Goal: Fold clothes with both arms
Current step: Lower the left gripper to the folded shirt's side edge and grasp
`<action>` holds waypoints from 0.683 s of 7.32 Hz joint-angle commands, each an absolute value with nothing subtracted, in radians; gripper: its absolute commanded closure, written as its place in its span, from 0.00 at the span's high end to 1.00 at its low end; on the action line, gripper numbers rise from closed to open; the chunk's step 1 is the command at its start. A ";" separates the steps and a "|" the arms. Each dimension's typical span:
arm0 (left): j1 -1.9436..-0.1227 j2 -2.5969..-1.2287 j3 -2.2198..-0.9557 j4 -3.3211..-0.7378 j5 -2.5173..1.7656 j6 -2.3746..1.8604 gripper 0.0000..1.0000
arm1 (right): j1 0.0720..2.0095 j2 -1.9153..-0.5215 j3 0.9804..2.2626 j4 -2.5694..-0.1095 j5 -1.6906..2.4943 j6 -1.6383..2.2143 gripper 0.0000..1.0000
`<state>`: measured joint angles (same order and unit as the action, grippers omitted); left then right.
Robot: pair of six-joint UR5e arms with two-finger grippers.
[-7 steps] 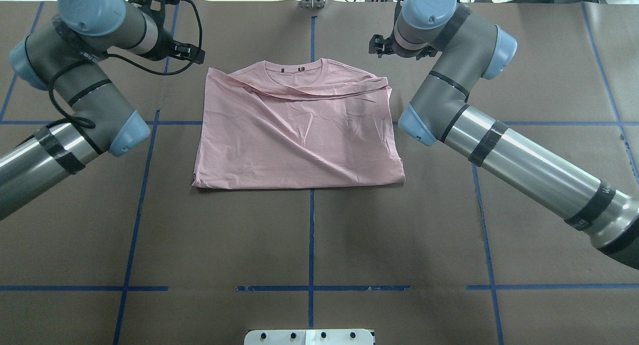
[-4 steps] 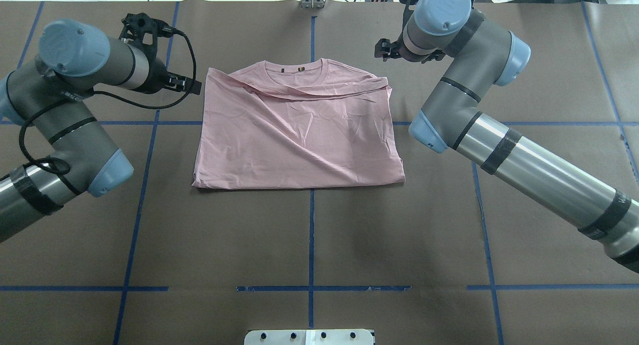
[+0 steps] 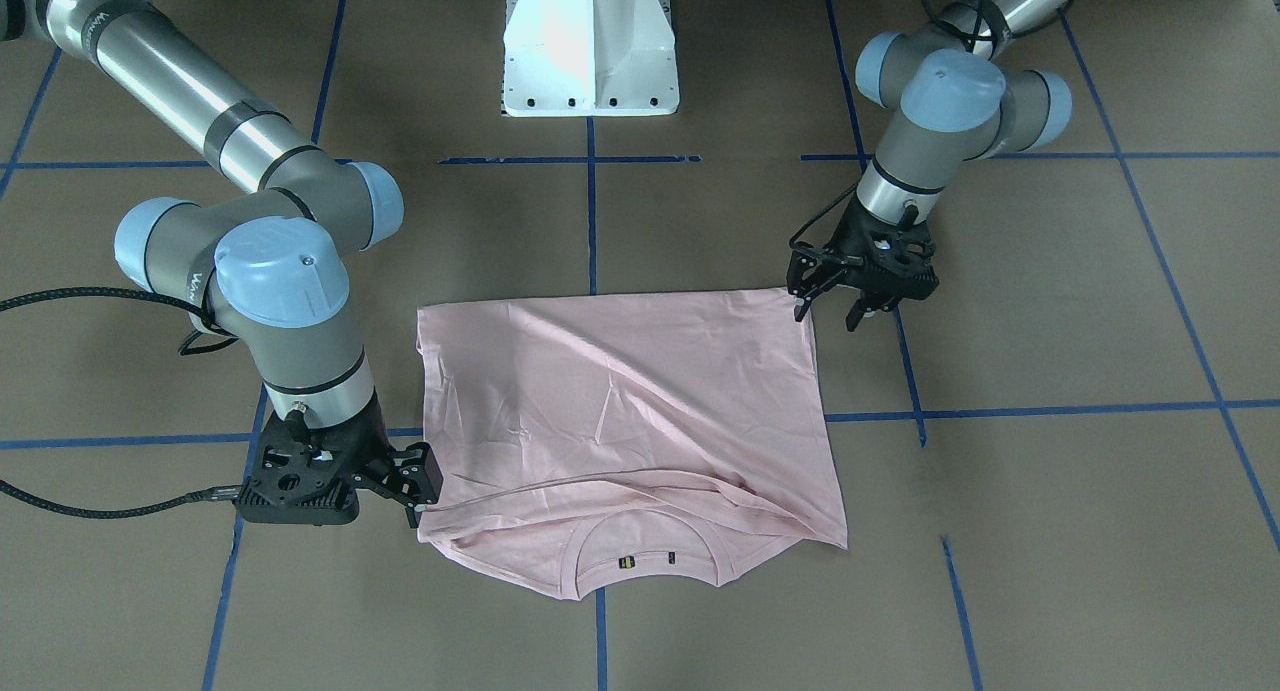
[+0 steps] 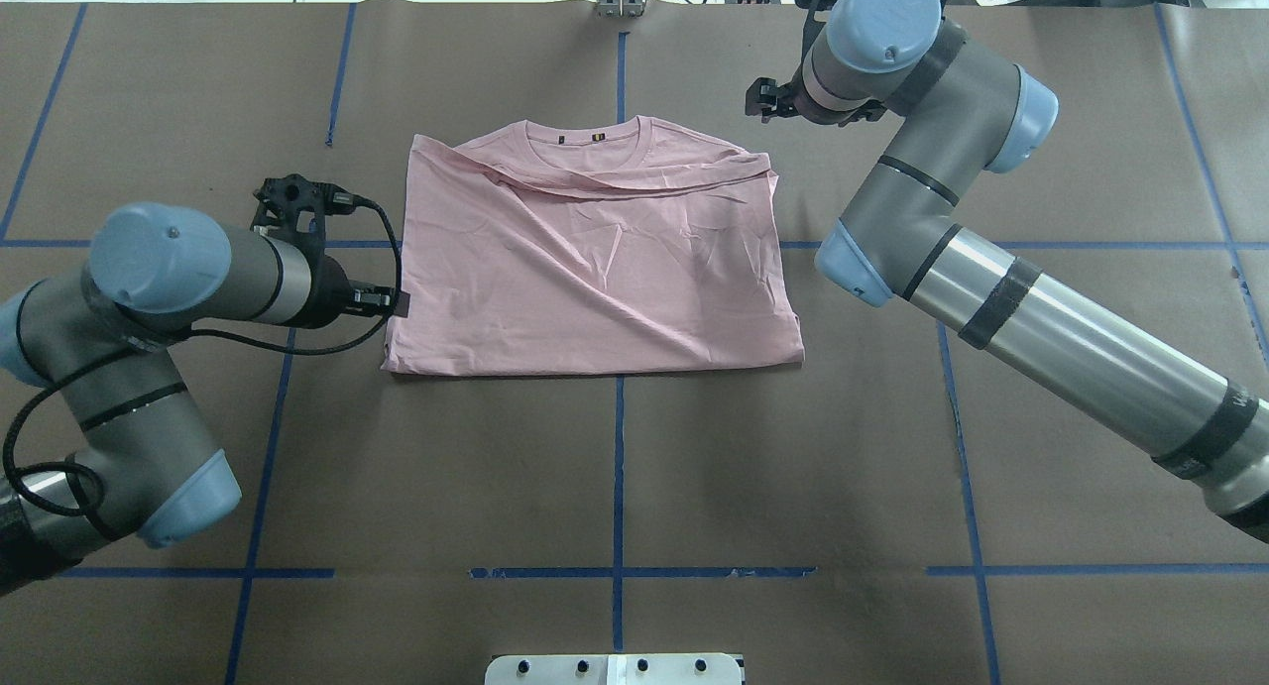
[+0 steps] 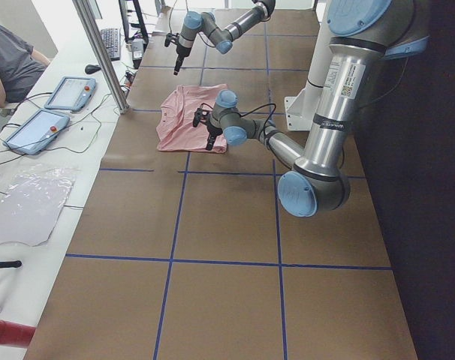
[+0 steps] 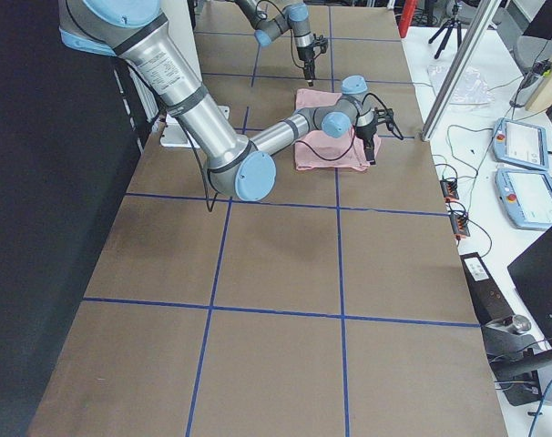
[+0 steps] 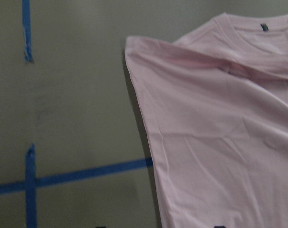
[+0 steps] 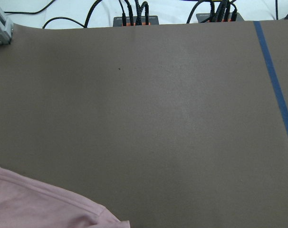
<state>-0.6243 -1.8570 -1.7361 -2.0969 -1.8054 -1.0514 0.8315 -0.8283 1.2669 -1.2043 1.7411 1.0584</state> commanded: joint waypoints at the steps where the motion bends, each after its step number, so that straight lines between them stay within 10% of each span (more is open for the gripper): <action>1: -0.546 -1.845 -1.738 -2.095 -1.769 -1.103 0.62 | 0.831 -0.828 1.267 -1.204 1.741 1.058 1.00; 3: -0.546 -1.844 -1.732 -2.091 -1.769 -1.109 0.53 | 0.831 -0.831 1.267 -1.203 1.741 1.058 1.00; 5: -0.546 -1.844 -1.730 -2.091 -1.767 -1.111 0.04 | 0.831 -0.836 1.269 -1.203 1.741 1.058 1.00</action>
<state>-0.5468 -1.8442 -1.7321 -2.0913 -1.7680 -1.1094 0.8314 -0.8329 1.2675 -1.2029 1.7411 1.0584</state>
